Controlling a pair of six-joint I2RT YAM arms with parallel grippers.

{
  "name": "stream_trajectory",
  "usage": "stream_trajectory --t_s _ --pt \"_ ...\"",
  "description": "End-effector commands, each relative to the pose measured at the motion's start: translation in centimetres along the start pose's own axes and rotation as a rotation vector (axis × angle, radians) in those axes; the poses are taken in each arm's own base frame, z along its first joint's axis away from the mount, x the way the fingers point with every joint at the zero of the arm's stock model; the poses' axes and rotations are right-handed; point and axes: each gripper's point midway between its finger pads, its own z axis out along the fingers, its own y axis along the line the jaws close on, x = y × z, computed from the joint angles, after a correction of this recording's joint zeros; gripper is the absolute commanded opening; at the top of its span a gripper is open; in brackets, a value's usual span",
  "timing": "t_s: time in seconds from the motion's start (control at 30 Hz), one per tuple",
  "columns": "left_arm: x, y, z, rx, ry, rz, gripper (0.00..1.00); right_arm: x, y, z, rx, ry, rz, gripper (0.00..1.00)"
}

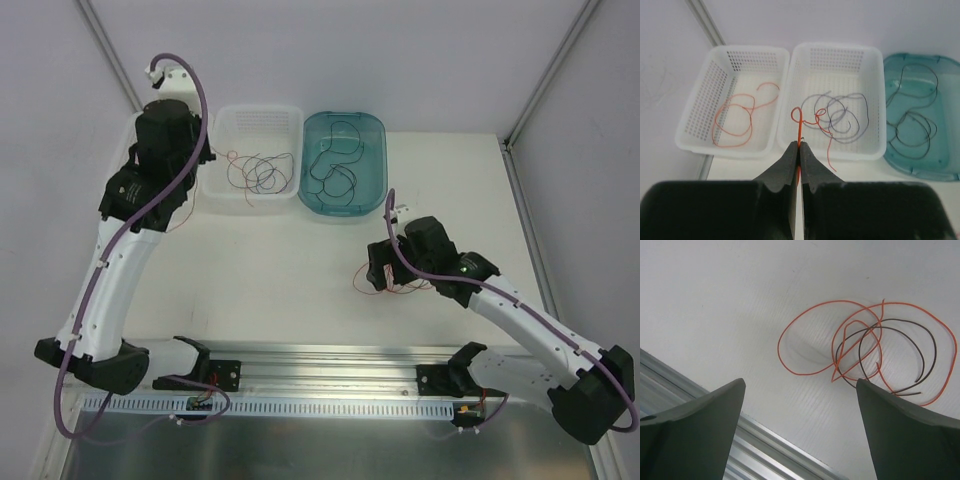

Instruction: Untangle the cables

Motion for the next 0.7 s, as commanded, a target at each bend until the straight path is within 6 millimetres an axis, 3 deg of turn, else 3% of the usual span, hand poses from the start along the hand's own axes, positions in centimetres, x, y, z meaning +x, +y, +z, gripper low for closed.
stream_trajectory --t_s 0.0,0.03,0.07,0.13,0.17,0.23,0.27,0.33,0.37,0.43,0.47,0.5,0.67 --pt "-4.8 1.2 0.7 -0.007 -0.101 0.000 0.00 -1.6 0.2 -2.2 -0.005 -0.044 -0.052 1.00" --pt "-6.5 1.8 0.6 -0.018 -0.136 -0.017 0.00 -1.7 -0.5 -2.6 0.032 -0.048 -0.056 1.00" --pt "-6.5 2.8 2.1 -0.054 -0.120 -0.015 0.00 -1.8 -0.6 -2.9 0.040 -0.052 -0.072 1.00" --pt "-8.5 4.2 2.6 -0.094 -0.157 -0.032 0.00 -1.6 -1.2 -3.4 0.068 -0.047 -0.079 1.00" --pt "-8.2 5.1 4.5 -0.130 -0.137 -0.026 0.00 -1.7 -1.2 -3.6 0.069 -0.052 -0.083 1.00" --pt "-9.9 6.4 5.2 -0.164 -0.169 -0.042 0.01 -1.7 -1.0 -4.0 0.055 -0.058 -0.084 1.00" --pt "-9.6 6.7 7.1 -0.181 -0.156 -0.039 0.01 -1.8 -0.9 -4.0 0.051 -0.060 -0.085 1.00" --pt "-10.4 8.5 8.4 -0.223 -0.173 -0.060 0.02 -1.8 -0.8 -4.1 0.046 -0.064 -0.085 1.00" --pt "-9.7 8.7 10.3 -0.226 -0.154 -0.070 0.02 -1.7 -0.9 -4.1 0.047 -0.063 -0.085 1.00" --pt "-9.8 10.3 12.2 -0.249 -0.173 -0.094 0.02 -1.7 -1.2 -4.1 0.067 -0.061 -0.089 0.99" --pt "-8.8 10.1 14.1 -0.249 -0.150 -0.094 0.02 -1.6 -1.3 -4.1 0.070 -0.055 -0.092 1.00" --pt "-8.8 11.9 15.1 -0.285 -0.167 -0.104 0.02 -1.7 -1.3 -4.2 0.073 -0.052 -0.092 1.00" --pt "-3.2 14.0 22.0 -0.297 -0.069 -0.097 0.01 -1.3 -1.6 -4.2 0.087 -0.025 -0.096 1.00"
